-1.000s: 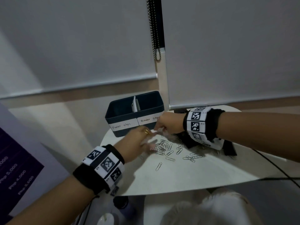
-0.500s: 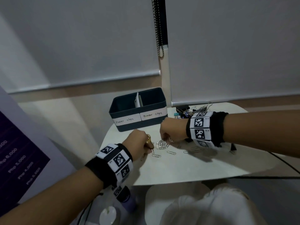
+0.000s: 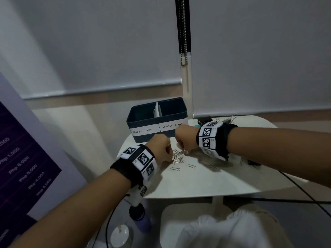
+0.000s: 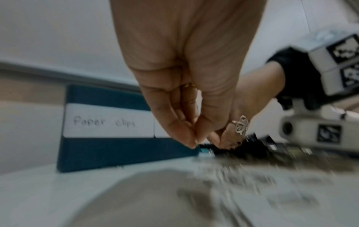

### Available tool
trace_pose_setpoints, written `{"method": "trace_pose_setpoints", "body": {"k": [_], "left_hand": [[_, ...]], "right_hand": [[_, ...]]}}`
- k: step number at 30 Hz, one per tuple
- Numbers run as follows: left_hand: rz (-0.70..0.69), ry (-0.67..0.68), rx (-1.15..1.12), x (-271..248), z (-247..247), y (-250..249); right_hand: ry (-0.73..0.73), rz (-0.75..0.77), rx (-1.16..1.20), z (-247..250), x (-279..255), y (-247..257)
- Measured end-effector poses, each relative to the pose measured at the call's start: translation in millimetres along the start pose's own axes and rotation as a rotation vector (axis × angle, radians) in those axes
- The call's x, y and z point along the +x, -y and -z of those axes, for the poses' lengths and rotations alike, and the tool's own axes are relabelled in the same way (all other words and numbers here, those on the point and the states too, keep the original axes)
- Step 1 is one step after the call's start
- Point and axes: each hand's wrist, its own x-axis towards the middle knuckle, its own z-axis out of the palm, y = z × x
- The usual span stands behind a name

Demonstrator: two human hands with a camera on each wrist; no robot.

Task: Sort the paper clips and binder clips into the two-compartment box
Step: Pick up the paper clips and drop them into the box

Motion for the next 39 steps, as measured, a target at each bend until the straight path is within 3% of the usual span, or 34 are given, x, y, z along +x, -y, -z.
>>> {"method": "trace_pose_setpoints", "body": {"k": [3, 7, 9, 12, 14, 18, 22, 24, 26, 29, 32, 35, 39], "left_hand": [[0.042, -0.118, -0.153, -4.1, 21.8, 13.6], [0.135, -0.339, -0.357, -3.7, 68.8, 33.1], [0.187, -0.444, -0.369, 7.9, 86.0, 41.5], [0.302, -0.572, -0.322, 34.8, 92.5, 55.3], [0.328, -0.537, -0.214, 48.6, 89.1, 62.7], [0.237, -0.444, -0.141, 51.3, 84.7, 65.8], [0.085, -0.558, -0.115, 26.6, 85.1, 54.2], [-0.101, -0.481, -0.158, 8.4, 78.1, 43.3], [-0.207, -0.218, -0.176, -7.9, 59.5, 35.3], [-0.155, 0.109, 0.075, -14.6, 27.0, 32.8], [0.043, 0.197, 0.066, -14.5, 13.6, 37.6], [0.195, 0.267, 0.119, -11.4, 5.2, 46.2], [0.173, 0.289, 0.173, -15.0, -3.6, 50.1]], "right_hand": [[-0.076, -0.054, 0.2, 19.1, 0.7, -13.2], [-0.332, -0.074, 0.634, 66.1, 6.8, -23.6], [-0.457, -0.062, 0.732, 85.1, 22.4, -19.9], [-0.521, -0.098, 0.784, 93.0, 51.2, -11.8], [-0.504, -0.121, 0.768, 90.0, 64.8, -10.0], [-0.464, -0.107, 0.69, 85.9, 62.3, -13.5], [-0.54, -0.075, 0.64, 85.1, 13.3, -22.3], [-0.541, -0.069, 0.598, 75.8, -17.7, -26.4], [-0.395, -0.05, 0.526, 58.8, -43.4, -28.6], [-0.091, 0.018, 0.292, 28.7, -63.3, -24.2], [0.056, 0.037, 0.048, 5.0, -67.6, -18.1], [0.142, 0.017, -0.03, -10.4, -69.0, -12.7], [0.065, 0.029, -0.017, -20.2, -69.1, -7.1]]}}
